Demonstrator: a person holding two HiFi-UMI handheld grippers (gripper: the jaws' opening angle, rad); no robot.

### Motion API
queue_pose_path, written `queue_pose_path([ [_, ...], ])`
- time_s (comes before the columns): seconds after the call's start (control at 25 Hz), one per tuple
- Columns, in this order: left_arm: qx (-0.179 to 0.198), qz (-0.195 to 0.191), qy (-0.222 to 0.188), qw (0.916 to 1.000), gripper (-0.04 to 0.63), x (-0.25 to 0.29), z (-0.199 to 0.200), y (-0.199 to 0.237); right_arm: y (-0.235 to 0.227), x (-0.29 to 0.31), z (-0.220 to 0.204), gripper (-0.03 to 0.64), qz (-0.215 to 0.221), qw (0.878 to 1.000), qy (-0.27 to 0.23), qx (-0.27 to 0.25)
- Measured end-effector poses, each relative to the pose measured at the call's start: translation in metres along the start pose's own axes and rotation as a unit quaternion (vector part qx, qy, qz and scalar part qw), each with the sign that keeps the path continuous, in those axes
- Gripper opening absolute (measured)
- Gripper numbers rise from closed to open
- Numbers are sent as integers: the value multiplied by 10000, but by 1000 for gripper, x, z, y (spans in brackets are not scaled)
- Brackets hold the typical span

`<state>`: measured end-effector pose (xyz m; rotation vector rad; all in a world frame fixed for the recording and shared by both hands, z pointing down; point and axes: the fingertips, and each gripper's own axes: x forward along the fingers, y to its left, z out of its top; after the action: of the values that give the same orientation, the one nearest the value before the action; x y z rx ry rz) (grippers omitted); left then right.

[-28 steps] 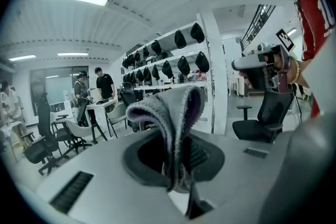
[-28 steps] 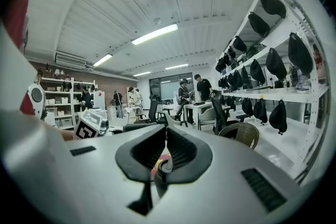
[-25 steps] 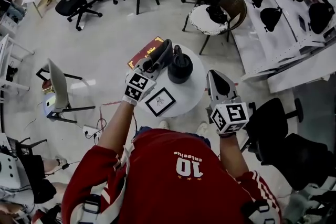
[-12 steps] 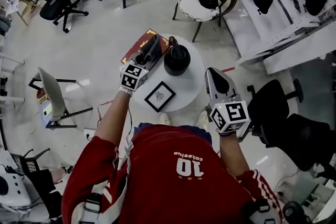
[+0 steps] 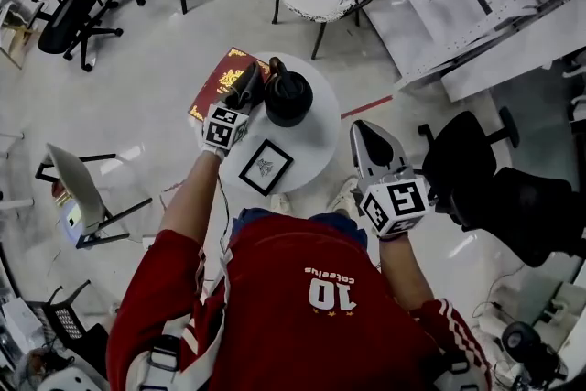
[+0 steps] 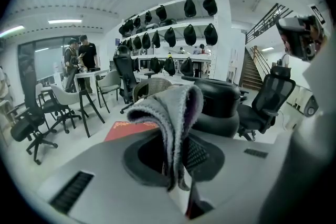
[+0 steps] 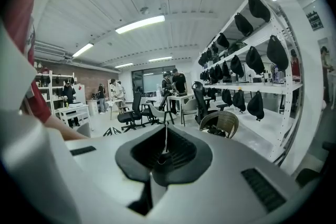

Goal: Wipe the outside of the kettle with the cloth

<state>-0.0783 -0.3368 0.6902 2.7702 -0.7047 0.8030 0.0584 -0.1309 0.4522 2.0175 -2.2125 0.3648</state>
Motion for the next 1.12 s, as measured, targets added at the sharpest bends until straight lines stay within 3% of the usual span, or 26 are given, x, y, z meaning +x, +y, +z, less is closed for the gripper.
queue_pose_path([
  [0.44, -577, -158, 430, 9973, 46, 38, -38, -2, -12, -10, -9, 20, -198, 9997, 139, -24],
  [0.88, -786, -142, 585, 9951, 46, 31, -55, -21, -13, -9, -3, 20, 108, 9995, 245, -160],
  [1.12, -830, 11, 681, 9942, 46, 24, -69, -33, -13, -8, -2, 20, 482, 9983, 213, -234],
])
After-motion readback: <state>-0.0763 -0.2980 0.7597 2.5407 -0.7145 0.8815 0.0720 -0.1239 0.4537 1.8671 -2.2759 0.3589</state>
